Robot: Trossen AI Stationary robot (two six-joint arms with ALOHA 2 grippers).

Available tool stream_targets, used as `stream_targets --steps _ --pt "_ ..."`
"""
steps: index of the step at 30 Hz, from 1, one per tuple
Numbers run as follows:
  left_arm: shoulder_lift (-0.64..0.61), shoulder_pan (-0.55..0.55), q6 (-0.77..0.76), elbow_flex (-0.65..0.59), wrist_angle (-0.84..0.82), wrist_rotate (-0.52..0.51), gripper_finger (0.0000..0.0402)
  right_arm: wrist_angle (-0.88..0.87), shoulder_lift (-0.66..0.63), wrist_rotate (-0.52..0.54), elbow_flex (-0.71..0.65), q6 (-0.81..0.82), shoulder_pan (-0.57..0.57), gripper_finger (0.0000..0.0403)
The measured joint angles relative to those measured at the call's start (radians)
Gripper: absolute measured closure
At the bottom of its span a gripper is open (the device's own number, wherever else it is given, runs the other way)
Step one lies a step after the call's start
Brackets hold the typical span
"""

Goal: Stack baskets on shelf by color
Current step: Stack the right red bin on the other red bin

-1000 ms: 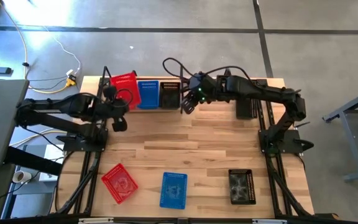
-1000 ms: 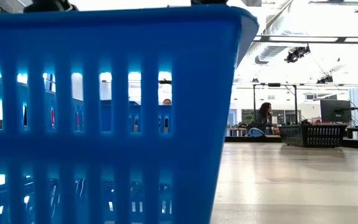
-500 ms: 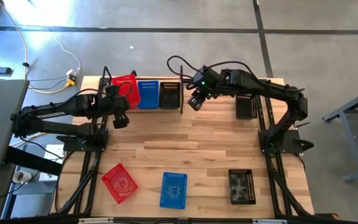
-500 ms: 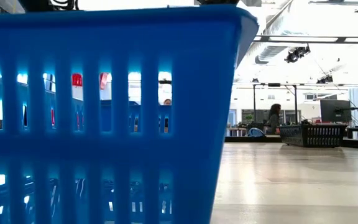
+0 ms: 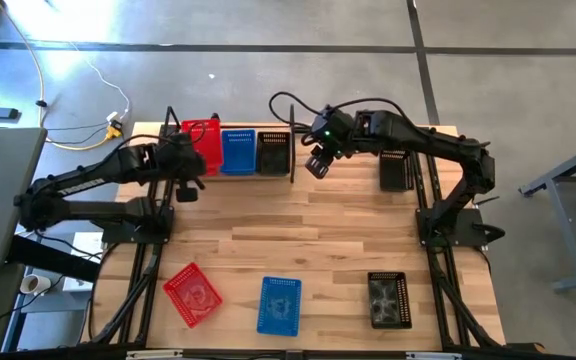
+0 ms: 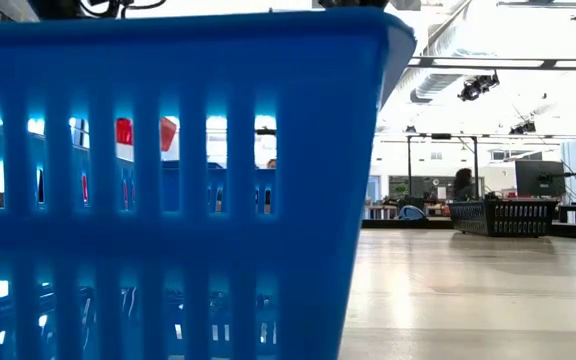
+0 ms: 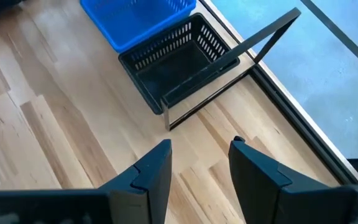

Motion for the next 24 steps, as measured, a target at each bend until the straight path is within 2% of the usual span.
stream_targets --steps 13,19,24 --pt "-0.056 0.144 0.167 -0.001 -0.065 0.09 0.0401 0.036 0.001 0.0 0.0 0.05 -0.05 0.0258" --pt "-0.055 0.209 0.207 -0.067 -0.039 0.14 0.0401 0.059 0.001 0.001 0.0 0.052 -0.05 0.0258" --pt "-0.055 0.228 0.204 -0.077 0.051 0.153 0.0401 0.066 0.001 0.001 0.0 0.051 -0.05 0.0258"
